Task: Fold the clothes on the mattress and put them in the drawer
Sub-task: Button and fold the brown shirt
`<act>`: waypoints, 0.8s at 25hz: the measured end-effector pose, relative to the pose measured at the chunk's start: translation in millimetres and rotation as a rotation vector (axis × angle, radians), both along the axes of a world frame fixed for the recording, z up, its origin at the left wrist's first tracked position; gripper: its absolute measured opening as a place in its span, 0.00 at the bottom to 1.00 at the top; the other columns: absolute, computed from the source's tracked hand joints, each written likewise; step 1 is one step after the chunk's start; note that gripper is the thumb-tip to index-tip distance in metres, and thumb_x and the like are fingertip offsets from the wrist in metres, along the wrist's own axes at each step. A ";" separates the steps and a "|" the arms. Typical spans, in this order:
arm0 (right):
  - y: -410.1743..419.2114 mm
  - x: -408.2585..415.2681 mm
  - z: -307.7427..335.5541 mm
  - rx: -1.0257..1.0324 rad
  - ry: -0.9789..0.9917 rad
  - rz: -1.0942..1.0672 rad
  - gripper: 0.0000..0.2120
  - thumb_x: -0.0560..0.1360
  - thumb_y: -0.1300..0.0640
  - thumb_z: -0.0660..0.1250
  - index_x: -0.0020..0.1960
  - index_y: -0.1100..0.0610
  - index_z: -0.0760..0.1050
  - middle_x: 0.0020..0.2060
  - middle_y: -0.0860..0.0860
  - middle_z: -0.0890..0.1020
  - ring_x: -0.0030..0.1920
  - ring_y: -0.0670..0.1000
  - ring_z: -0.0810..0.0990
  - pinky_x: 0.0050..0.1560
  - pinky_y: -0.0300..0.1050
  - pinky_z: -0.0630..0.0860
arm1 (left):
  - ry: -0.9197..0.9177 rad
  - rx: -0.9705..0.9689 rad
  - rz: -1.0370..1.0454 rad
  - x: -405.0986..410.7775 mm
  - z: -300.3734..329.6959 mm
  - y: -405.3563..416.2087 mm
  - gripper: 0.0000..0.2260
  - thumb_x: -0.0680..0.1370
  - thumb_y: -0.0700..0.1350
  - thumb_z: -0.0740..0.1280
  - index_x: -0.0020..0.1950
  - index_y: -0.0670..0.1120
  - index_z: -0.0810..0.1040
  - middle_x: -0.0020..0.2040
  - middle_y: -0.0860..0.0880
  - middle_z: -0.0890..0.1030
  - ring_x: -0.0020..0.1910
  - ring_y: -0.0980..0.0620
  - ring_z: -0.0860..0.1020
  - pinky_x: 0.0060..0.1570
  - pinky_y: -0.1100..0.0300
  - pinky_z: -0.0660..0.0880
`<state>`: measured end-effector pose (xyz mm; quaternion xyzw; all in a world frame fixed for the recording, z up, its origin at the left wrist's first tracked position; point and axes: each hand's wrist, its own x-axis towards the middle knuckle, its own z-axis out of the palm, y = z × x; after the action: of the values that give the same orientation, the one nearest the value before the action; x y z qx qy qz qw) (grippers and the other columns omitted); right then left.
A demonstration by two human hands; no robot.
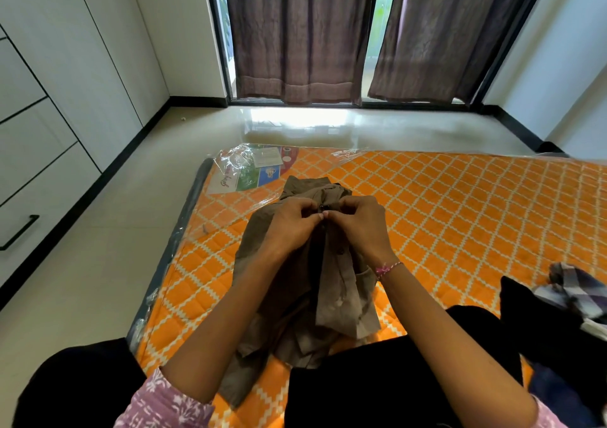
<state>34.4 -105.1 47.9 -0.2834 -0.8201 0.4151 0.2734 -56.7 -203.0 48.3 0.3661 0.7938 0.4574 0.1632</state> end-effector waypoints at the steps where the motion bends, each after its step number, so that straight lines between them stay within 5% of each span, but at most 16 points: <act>1: -1.6 -0.6 0.2 0.065 0.008 -0.019 0.06 0.70 0.61 0.73 0.36 0.63 0.82 0.31 0.56 0.82 0.33 0.50 0.79 0.32 0.37 0.71 | 0.037 -0.009 0.003 -0.5 0.2 0.4 0.08 0.77 0.39 0.67 0.44 0.35 0.81 0.42 0.37 0.81 0.42 0.45 0.79 0.48 0.48 0.75; 4: -6.4 -3.5 -1.1 0.192 0.017 -0.043 0.05 0.73 0.62 0.70 0.45 0.62 0.84 0.39 0.57 0.85 0.40 0.53 0.83 0.42 0.45 0.78 | 0.184 -0.060 0.019 -1.0 0.2 4.2 0.07 0.77 0.41 0.66 0.46 0.39 0.83 0.42 0.42 0.83 0.43 0.48 0.80 0.47 0.53 0.75; 7: -8.5 -6.5 -2.4 0.257 -0.011 -0.091 0.08 0.75 0.61 0.68 0.43 0.63 0.84 0.37 0.58 0.84 0.38 0.56 0.81 0.42 0.50 0.75 | 0.275 -0.083 0.043 -0.6 1.1 8.1 0.07 0.77 0.40 0.67 0.50 0.42 0.84 0.45 0.43 0.83 0.45 0.48 0.80 0.48 0.54 0.76; 15: -1.2 -4.0 0.0 0.303 -0.113 -0.011 0.07 0.75 0.61 0.68 0.47 0.63 0.84 0.41 0.58 0.85 0.41 0.55 0.81 0.42 0.41 0.71 | 0.369 -0.237 -0.132 -8.6 8.2 13.7 0.06 0.77 0.36 0.65 0.49 0.39 0.82 0.45 0.43 0.81 0.47 0.45 0.79 0.44 0.57 0.72; 18: -0.3 -5.0 -1.7 0.282 -0.166 0.023 0.10 0.73 0.60 0.69 0.35 0.63 0.81 0.31 0.58 0.82 0.31 0.53 0.77 0.36 0.46 0.71 | 0.376 -0.279 -0.189 -11.2 10.4 16.1 0.08 0.76 0.32 0.62 0.43 0.38 0.80 0.37 0.46 0.77 0.45 0.43 0.78 0.40 0.56 0.70; 20: 1.8 -6.1 -4.5 0.253 -0.188 0.001 0.14 0.71 0.61 0.70 0.28 0.62 0.75 0.26 0.58 0.77 0.25 0.49 0.69 0.30 0.40 0.64 | 0.298 -0.277 -0.275 -16.9 11.2 17.6 0.12 0.75 0.30 0.59 0.46 0.36 0.82 0.40 0.47 0.78 0.42 0.48 0.77 0.42 0.58 0.72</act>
<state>28.3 -103.4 43.4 -0.2838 -0.8882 0.2800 0.2285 -73.6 -185.4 59.5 0.5082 0.8070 0.2588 0.1534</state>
